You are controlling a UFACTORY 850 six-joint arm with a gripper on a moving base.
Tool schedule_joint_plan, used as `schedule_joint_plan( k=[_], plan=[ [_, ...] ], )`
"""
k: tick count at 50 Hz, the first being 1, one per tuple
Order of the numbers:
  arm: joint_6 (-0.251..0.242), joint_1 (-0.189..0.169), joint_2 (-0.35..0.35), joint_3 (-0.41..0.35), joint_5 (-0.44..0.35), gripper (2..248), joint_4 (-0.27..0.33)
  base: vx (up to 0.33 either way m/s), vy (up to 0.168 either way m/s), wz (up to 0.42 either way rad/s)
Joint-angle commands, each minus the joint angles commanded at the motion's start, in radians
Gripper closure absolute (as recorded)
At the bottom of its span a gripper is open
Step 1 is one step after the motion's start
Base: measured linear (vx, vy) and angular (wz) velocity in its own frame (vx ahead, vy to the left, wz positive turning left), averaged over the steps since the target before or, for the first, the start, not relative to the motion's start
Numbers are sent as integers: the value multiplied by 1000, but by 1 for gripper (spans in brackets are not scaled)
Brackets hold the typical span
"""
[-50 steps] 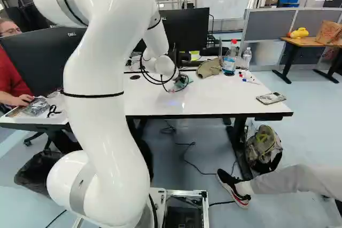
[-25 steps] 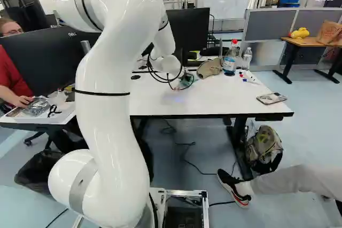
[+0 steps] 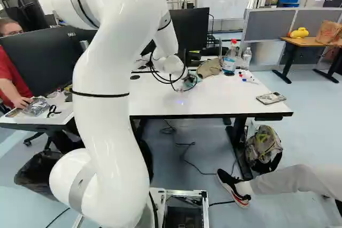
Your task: Clean the table with the green towel
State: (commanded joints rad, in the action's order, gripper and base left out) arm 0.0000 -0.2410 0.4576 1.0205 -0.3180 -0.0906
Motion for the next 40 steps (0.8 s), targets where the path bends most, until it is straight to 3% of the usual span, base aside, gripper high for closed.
schedule_joint_plan(
  k=[18, 40],
  plan=[
    [0, 32, -63, -81, 0, 202, 0, 0, 0, 0],
    [0, 96, -59, -76, 0, 202, 0, 0, 0, 0]
  ],
)
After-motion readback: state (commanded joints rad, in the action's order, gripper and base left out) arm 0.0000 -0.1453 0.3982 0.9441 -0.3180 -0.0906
